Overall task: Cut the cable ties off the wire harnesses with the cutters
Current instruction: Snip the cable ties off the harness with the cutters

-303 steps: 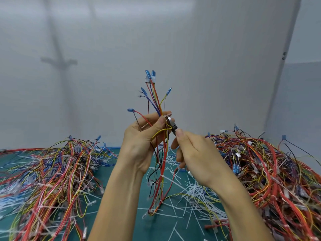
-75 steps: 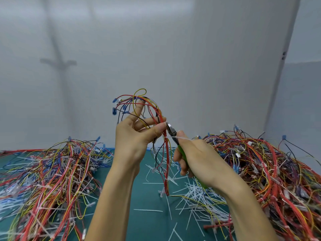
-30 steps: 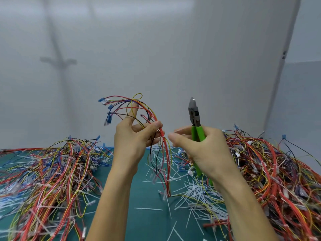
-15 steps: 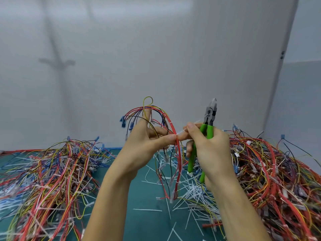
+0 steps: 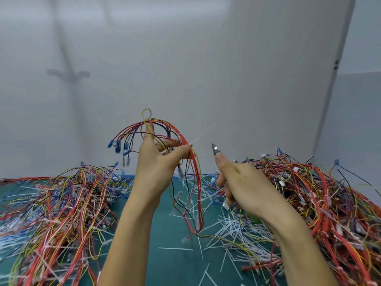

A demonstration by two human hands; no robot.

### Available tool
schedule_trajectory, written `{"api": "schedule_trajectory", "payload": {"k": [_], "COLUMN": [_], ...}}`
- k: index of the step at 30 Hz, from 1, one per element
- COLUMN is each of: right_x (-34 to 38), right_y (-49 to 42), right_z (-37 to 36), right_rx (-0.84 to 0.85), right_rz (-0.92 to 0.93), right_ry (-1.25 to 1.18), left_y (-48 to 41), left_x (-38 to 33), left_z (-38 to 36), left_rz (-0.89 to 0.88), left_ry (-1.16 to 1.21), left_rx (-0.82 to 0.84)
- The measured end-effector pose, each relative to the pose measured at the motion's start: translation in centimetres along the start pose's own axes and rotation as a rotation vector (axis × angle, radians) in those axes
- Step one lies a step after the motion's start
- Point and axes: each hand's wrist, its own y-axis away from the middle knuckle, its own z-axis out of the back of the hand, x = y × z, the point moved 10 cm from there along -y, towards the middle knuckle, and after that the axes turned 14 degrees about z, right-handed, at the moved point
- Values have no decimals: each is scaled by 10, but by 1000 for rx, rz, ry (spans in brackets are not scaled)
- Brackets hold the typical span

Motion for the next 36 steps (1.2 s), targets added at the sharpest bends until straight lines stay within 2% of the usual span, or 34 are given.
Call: {"api": "schedule_trajectory", "payload": {"k": [15, 36], "right_x": [19, 14], "right_y": [0, 1], "right_z": [-10, -11], "right_rx": [-9, 27], "right_rz": [82, 41], "right_ry": [67, 86], "left_y": [3, 2], "left_x": [0, 0], "left_z": [-7, -8], "left_rz": [-8, 0], "left_ry": [-35, -53], "left_rx": [37, 50]}}
